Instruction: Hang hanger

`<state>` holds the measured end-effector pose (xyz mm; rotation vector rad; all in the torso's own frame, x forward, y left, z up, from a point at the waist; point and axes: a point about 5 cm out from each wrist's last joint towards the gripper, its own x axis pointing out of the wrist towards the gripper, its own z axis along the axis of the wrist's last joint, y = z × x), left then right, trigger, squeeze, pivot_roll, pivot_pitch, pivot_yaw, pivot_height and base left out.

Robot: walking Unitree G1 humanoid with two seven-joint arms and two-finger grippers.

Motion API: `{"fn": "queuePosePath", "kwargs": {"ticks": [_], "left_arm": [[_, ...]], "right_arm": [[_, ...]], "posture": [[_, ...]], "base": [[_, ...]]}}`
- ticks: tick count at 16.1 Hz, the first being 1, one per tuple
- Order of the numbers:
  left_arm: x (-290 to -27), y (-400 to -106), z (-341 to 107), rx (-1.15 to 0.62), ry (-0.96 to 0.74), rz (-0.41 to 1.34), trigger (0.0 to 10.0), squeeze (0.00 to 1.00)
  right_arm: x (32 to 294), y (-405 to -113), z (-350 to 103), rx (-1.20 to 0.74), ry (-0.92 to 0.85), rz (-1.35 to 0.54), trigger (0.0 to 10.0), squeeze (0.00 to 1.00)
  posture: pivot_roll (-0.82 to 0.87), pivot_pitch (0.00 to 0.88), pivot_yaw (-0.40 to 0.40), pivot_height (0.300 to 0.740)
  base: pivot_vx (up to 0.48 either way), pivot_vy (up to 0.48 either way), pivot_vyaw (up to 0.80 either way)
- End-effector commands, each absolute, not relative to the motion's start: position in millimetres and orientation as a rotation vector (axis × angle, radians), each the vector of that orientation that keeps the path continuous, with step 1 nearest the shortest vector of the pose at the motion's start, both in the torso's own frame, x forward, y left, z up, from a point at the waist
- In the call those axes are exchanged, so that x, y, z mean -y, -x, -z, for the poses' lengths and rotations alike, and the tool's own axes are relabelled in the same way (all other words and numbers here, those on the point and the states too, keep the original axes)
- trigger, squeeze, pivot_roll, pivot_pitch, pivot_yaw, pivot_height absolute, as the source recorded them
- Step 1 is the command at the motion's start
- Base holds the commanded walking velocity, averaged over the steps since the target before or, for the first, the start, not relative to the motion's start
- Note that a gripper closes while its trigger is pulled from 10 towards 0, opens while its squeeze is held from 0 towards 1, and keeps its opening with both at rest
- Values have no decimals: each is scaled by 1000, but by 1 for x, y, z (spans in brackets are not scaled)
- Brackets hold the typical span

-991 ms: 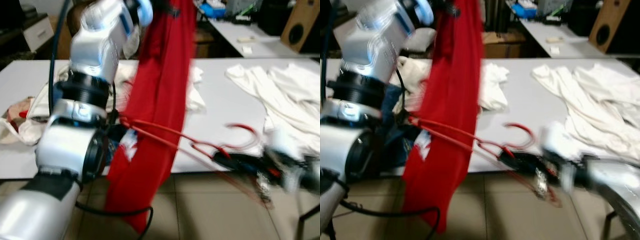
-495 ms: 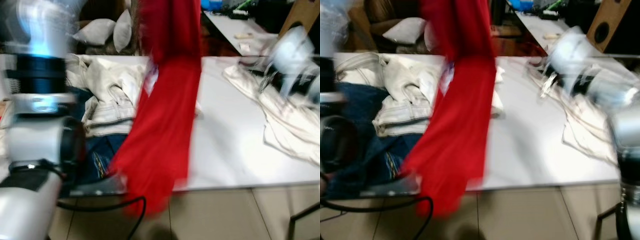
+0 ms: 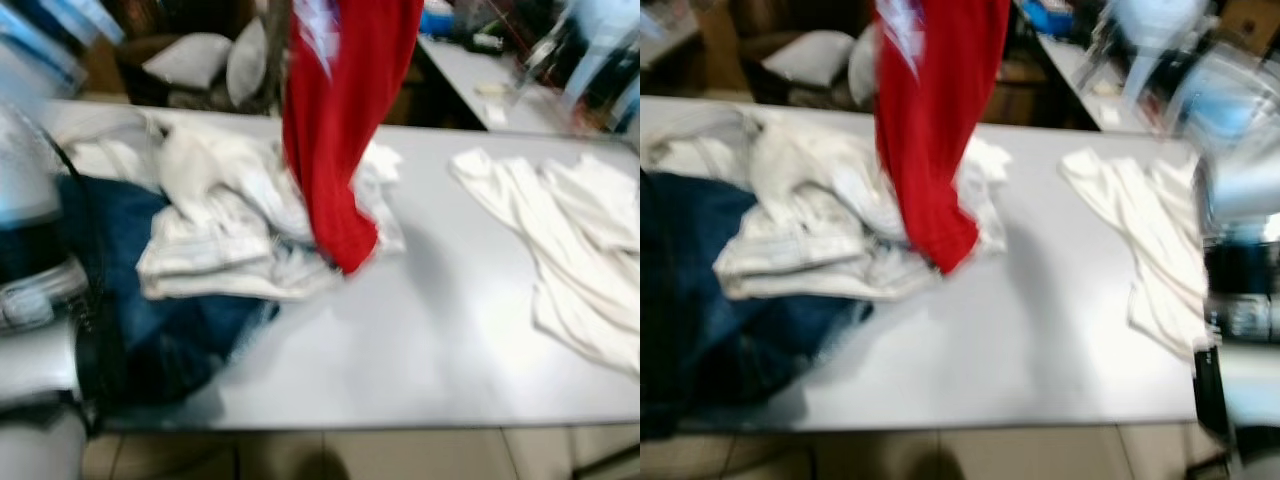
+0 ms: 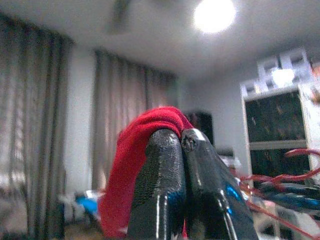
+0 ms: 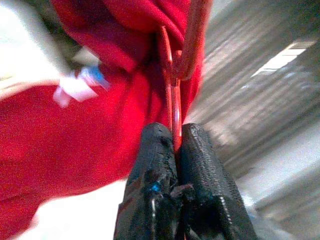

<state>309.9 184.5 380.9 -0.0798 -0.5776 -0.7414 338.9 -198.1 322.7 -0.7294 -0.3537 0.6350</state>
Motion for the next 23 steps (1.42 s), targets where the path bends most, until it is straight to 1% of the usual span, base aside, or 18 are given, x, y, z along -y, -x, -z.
{"fn": "queuePosePath", "kwargs": {"ticks": [1, 2, 3, 4, 5, 6, 8, 9, 12, 14, 15, 16, 17, 18, 19, 22, 23], "left_arm": [[-175, -309, -356, 474, 43, 723, 10000, 0], [-164, -309, -300, 260, -56, 689, 10000, 0], [-161, -304, -258, 96, -151, 661, 10000, 0], [-161, -300, -238, 20, -169, 642, 10000, 0], [-161, -299, -233, -1, -164, 634, 10000, 0], [-160, -300, -224, -55, -202, 601, 10000, 0], [-162, -302, -217, -109, -260, 574, 10000, 0], [-167, -306, -218, -103, -295, 532, 10000, 1000], [-183, -319, -226, -90, -359, 447, 10000, 1000], [-206, -327, -235, -91, -403, 388, 10000, 1000], [-213, -325, -239, -112, -365, 432, 10000, 1000], [-214, -322, -240, -134, -346, 489, 10000, 1000], [-214, -306, -241, -186, -306, 683, 10000, 1000], [-218, -293, -241, -237, -302, 807, 10000, 1000], [-226, -282, -238, -303, -336, 881, 10000, 1000], [-239, -270, -231, -413, -435, 959, 10000, 1000], [-239, -260, -233, -424, -423, 1034, 10000, 1000]], "right_arm": [[183, -329, -296, 266, 753, -833, 10000, 0], [184, -310, -258, 128, 742, -977, 10000, 0], [186, -293, -236, 33, 719, -1040, 10000, 0], [189, -282, -223, -28, 703, -1068, 10000, 0], [190, -278, -219, -46, 701, -1078, 10000, 0], [193, -265, -210, -110, 683, -1118, 10000, 0], [197, -246, -204, -195, 660, -1176, 10000, 0], [199, -236, -206, -225, 648, -1193, 10000, 0], [208, -222, -217, -253, 642, -1187, 10000, 0], [220, -213, -229, -258, 632, -1182, 10000, 0], [223, -209, -237, -241, 606, -1177, 10000, 0], [225, -208, -242, -226, 586, -1172, 10000, 0], [230, -210, -254, -170, 534, -1128, 10000, 0], [234, -212, -262, -125, 496, -1083, 10000, 0], [236, -216, -266, -75, 458, -1030, 10000, 0], [238, -226, -264, -22, 411, -910, 10000, 0], [239, -235, -261, -4, 365, -806, 10000, 0]], "posture": [[78, 0, -75, 740], [67, 0, -60, 740], [62, 0, -54, 740], [57, 0, -48, 740], [57, 0, -48, 740], [55, 0, -42, 740], [45, 0, -23, 740], [42, 0, -18, 740], [37, 0, 2, 740], [35, 0, 9, 740], [35, 0, 9, 740], [35, 0, 9, 740], [36, 0, 13, 740], [40, 0, 9, 740], [44, 0, 4, 740], [51, 0, 1, 740], [54, 0, 0, 740]], "base": [[330, 0, 0], [270, 0, 0], [0, 0, 0], [0, 0, 0], [0, 0, 0], [0, 0, 0], [0, 0, 0], [0, 0, 0], [0, 0, 0], [0, 0, 0], [0, 0, 0], [0, 0, 0], [0, 0, 0], [0, 0, 0], [0, 0, 0], [0, 0, 0], [0, 0, 0]]}}
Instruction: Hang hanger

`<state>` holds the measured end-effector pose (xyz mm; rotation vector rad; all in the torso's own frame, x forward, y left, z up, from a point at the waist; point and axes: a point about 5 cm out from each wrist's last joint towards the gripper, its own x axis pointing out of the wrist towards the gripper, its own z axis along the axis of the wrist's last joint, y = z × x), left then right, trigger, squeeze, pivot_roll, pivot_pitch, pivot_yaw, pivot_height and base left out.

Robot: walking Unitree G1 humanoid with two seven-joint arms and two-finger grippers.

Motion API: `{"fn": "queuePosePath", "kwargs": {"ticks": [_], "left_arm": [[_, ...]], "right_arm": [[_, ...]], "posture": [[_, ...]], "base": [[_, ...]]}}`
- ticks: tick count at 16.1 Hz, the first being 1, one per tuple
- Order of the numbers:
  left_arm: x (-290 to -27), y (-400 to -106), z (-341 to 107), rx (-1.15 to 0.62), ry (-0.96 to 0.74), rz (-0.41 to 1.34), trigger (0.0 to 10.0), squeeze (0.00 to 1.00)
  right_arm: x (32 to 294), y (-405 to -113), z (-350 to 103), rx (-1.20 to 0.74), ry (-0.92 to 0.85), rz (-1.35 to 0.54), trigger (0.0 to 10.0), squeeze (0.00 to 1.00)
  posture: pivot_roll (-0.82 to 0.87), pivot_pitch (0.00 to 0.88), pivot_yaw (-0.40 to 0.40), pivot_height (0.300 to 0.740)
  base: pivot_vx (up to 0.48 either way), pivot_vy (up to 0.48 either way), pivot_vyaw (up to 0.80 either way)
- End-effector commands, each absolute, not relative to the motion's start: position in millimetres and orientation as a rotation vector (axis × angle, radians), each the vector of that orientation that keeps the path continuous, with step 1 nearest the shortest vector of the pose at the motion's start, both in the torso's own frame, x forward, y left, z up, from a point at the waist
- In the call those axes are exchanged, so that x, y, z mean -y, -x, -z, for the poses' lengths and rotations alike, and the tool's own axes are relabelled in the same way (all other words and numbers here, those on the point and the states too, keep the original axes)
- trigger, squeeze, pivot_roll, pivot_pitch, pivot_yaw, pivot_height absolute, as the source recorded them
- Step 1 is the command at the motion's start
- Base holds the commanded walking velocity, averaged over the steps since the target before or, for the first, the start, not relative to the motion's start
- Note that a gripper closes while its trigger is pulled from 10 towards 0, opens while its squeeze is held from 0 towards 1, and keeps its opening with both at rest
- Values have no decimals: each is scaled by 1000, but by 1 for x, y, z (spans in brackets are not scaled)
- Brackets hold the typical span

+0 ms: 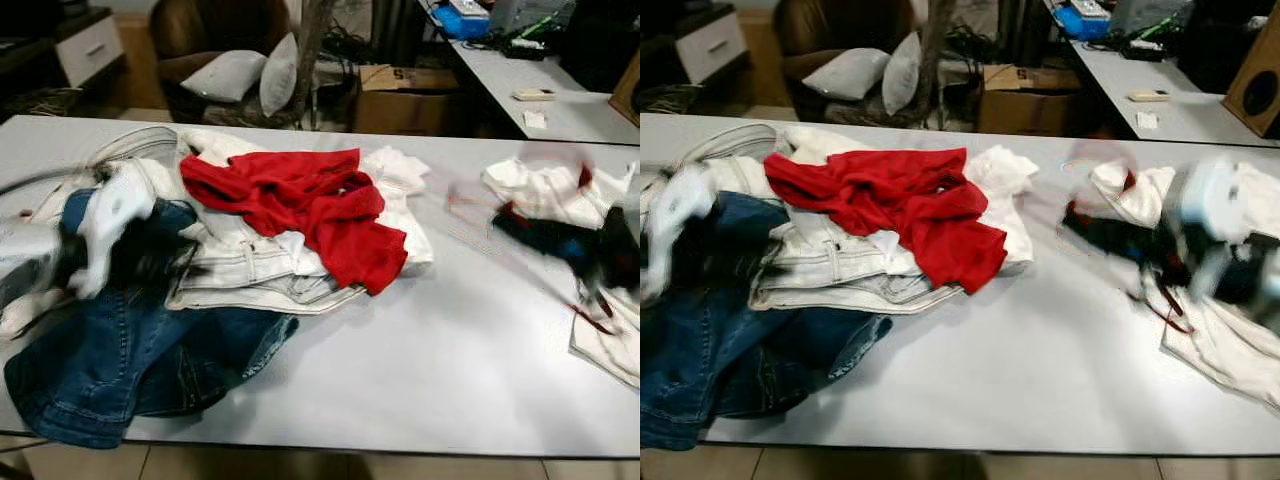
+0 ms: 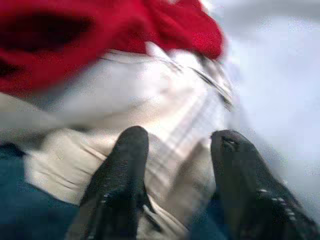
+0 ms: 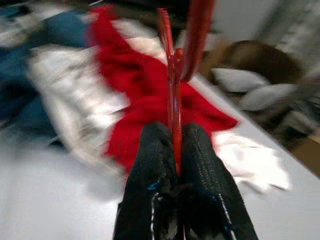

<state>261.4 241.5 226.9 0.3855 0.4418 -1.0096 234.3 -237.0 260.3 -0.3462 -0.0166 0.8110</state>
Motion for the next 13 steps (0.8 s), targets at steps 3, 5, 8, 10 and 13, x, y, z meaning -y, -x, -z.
{"fn": "queuePosePath", "kwargs": {"ticks": [3, 5, 8, 10, 13], "left_arm": [[-216, -257, -279, -43, -100, 1114, 10000, 1000], [-205, -276, -295, 148, 60, 980, 10000, 1000], [-176, -296, -266, 154, 78, 714, 10000, 549], [-156, -297, -231, 82, 45, 570, 10000, 522], [-141, -288, -192, 40, 57, 408, 10000, 529]], "right_arm": [[238, -247, -240, -21, 237, -567, 10000, 0], [237, -252, -230, -43, 184, -434, 10000, 0], [224, -251, -217, -46, 175, -234, 10000, 0], [212, -246, -205, -55, 142, -117, 10000, 0], [200, -242, -192, -75, 112, -40, 10000, 0]], "posture": [[60, 0, -7, 740], [57, 0, -14, 740], [26, 0, -11, 740], [7, 0, -5, 740], [-14, 0, -3, 740]], "base": [[0, 0, 0], [0, 0, 0], [0, 0, 0], [0, 0, -781], [0, -99, -715]]}}
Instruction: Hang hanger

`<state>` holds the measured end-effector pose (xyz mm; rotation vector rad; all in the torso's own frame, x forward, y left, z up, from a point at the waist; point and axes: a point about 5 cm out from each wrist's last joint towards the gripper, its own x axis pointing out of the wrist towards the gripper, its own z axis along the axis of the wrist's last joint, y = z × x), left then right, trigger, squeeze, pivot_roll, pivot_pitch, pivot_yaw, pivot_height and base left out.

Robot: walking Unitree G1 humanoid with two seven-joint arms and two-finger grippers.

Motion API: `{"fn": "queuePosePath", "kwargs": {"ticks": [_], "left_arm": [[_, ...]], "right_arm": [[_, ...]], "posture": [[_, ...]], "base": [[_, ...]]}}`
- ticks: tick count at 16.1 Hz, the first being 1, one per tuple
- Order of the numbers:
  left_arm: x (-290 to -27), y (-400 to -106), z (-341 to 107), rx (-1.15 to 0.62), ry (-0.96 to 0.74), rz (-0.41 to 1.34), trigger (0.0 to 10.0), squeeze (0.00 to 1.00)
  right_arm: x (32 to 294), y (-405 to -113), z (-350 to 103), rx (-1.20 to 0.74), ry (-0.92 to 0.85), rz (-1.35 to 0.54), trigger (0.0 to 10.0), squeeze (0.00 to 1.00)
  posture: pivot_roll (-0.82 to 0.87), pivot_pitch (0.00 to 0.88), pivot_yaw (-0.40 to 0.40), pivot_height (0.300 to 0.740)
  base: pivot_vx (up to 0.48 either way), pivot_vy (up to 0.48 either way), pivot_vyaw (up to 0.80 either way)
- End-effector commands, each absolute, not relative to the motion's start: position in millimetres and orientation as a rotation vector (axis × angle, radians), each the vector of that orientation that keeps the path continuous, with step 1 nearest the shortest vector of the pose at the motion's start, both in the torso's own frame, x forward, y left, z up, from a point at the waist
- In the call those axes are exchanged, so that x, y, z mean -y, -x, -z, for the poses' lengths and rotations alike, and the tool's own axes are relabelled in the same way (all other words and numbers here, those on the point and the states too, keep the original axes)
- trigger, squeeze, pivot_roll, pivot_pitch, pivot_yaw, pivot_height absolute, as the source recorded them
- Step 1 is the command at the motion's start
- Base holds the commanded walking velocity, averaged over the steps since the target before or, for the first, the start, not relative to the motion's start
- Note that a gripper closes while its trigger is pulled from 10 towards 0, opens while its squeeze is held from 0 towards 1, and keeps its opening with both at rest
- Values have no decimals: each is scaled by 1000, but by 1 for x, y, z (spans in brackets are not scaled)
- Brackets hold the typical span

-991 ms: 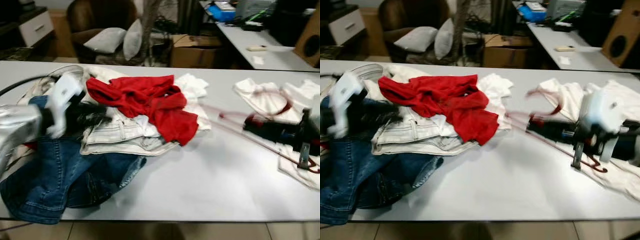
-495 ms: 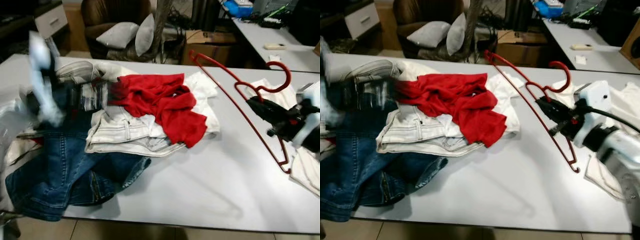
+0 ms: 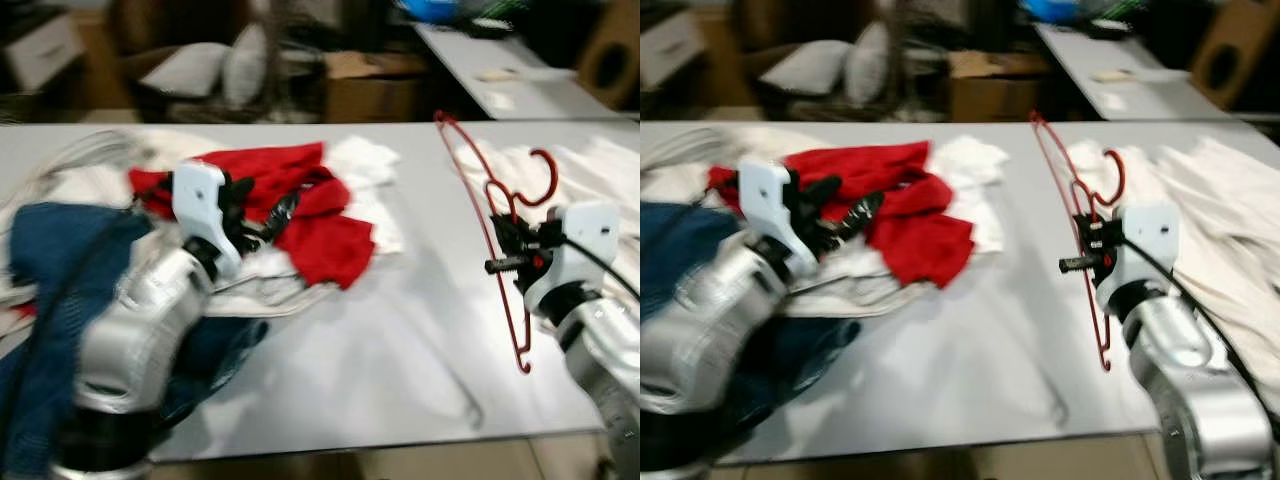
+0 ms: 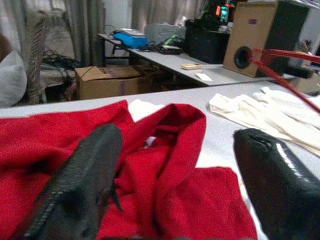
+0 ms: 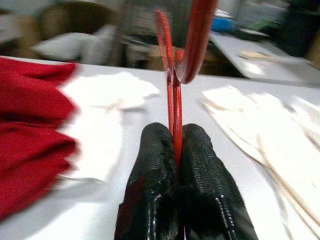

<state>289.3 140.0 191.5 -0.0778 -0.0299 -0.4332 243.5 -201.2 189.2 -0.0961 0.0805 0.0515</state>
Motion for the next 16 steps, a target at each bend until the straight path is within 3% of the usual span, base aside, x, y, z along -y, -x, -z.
{"fn": "queuePosePath", "kwargs": {"ticks": [1, 4, 10, 16], "left_arm": [[-138, -285, -186, 33, 31, 400, 10000, 529], [-133, -277, -171, 12, -79, 386, 10000, 525], [-132, -274, -166, 12, -103, 357, 10000, 525], [-127, -275, -165, 12, -105, 377, 10000, 522]], "right_arm": [[196, -241, -187, -100, 90, -39, 10000, 0], [189, -240, -180, -119, 60, -20, 10000, 0], [192, -240, -175, -119, 149, -6, 10000, 0], [194, -232, -175, -127, 26, -14, 10000, 0]], "posture": [[-16, 0, -11, 740], [-7, 0, -34, 740], [-6, 0, -31, 740], [-13, 0, -17, 740]], "base": [[0, -307, 0], [0, -309, 0], [0, -308, 0], [0, -305, 0]]}}
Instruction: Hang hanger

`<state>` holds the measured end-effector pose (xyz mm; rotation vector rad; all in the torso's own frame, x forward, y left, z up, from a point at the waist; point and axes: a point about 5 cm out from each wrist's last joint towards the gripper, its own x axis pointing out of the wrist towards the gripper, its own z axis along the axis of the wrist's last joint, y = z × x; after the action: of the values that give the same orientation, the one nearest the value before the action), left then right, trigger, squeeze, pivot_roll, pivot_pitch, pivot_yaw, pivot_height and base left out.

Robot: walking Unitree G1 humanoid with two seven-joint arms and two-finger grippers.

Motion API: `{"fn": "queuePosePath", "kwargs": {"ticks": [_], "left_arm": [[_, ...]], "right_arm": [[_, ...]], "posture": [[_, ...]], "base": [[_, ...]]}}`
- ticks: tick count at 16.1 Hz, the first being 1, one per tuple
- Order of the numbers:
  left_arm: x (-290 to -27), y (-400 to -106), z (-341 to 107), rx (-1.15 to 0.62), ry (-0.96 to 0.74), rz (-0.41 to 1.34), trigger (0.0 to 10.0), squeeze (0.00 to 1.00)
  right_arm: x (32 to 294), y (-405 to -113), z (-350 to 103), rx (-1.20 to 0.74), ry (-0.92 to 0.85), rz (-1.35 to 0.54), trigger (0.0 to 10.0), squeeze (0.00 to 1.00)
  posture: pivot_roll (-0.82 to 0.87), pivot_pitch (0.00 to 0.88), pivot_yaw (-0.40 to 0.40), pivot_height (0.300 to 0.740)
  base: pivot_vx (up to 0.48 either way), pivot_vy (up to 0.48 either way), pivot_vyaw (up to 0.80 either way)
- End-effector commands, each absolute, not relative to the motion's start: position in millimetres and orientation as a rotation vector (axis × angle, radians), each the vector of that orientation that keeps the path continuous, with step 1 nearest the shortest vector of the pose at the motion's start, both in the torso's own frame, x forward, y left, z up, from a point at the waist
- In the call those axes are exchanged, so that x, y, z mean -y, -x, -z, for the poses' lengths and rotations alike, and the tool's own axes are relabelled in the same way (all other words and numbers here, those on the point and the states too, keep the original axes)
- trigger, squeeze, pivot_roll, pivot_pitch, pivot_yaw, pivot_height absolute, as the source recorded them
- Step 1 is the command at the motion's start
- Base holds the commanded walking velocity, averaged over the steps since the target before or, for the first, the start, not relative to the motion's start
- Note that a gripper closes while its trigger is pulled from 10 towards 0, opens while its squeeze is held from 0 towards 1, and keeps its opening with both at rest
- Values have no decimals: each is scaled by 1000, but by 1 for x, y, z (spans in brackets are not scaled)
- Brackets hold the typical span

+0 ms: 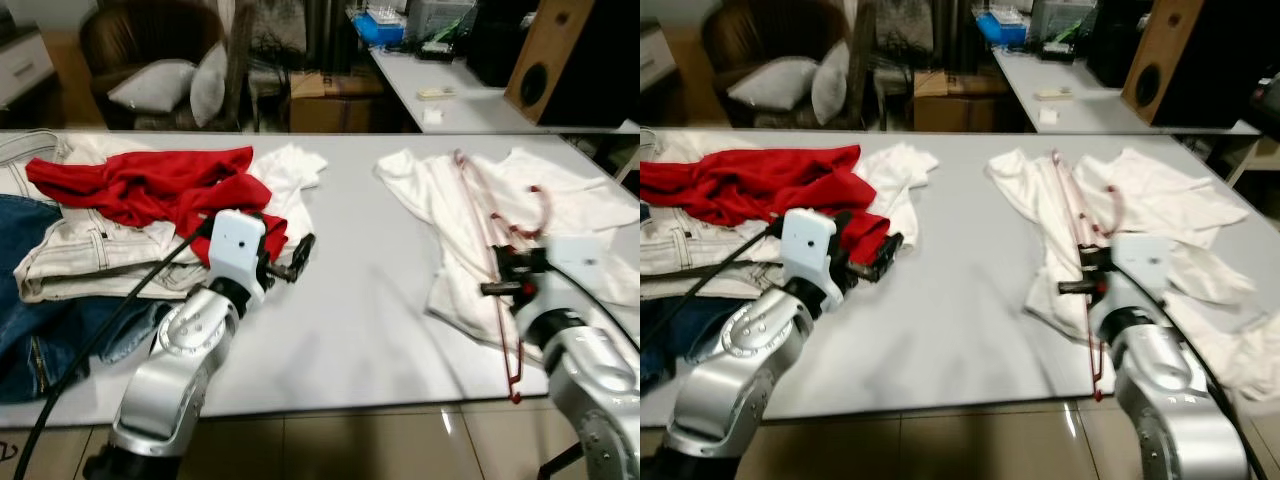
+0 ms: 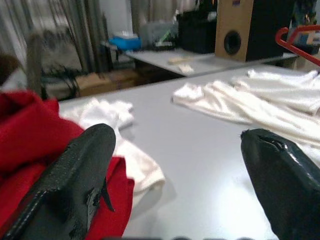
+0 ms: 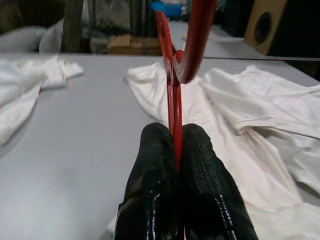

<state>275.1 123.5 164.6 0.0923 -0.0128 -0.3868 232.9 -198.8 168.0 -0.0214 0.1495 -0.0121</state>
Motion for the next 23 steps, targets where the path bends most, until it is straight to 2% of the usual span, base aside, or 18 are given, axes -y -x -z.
{"fn": "queuePosePath", "kwargs": {"ticks": [1, 2, 4, 8, 11, 14, 17, 19, 20, 23], "left_arm": [[-127, -276, -165, 13, -106, 379, 10000, 522], [-126, -277, -165, 14, -107, 382, 10000, 525], [-126, -278, -165, 0, -82, 386, 10000, 522], [-127, -281, -165, -14, -39, 391, 10000, 506], [-123, -280, -164, -4, -85, 398, 10000, 518], [-123, -280, -164, -3, -80, 395, 10000, 514], [-124, -278, -161, -4, -94, 396, 10000, 510], [-124, -277, -162, 5, -84, 392, 10000, 506], [-123, -277, -164, 19, -65, 385, 10000, 365], [-121, -278, -162, 21, -106, 411, 10000, 365]], "right_arm": [[193, -232, -177, -108, -48, -19, 10000, 0], [191, -232, -180, -84, -128, -25, 10000, 0], [190, -232, -182, -70, -165, -15, 10000, 0], [193, -230, -177, -121, -111, 8, 10000, 0], [211, -225, -178, -99, 37, 114, 10000, 0], [213, -224, -181, -101, 44, 90, 10000, 0], [211, -224, -176, -107, 23, 100, 10000, 0], [209, -224, -174, -131, 23, 86, 10000, 0], [207, -225, -173, -141, 1, 63, 10000, 0], [204, -226, -165, -172, 37, 38, 10000, 0]], "posture": [[-12, 0, -12, 740], [-11, 0, -10, 740], [-11, 0, -6, 740], [-17, 0, 1, 740], [-25, 0, 0, 740], [-28, 0, -2, 740], [-27, 0, -6, 740], [-27, 0, -6, 740], [-26, 0, -9, 740], [-24, 0, -5, 740]], "base": [[0, -289, 0], [0, -285, 0], [0, 0, 0], [0, 360, -562], [0, -461, -737], [0, -480, -694], [0, -467, 0], [0, 0, 0], [0, 0, 0], [0, 0, 0]]}}
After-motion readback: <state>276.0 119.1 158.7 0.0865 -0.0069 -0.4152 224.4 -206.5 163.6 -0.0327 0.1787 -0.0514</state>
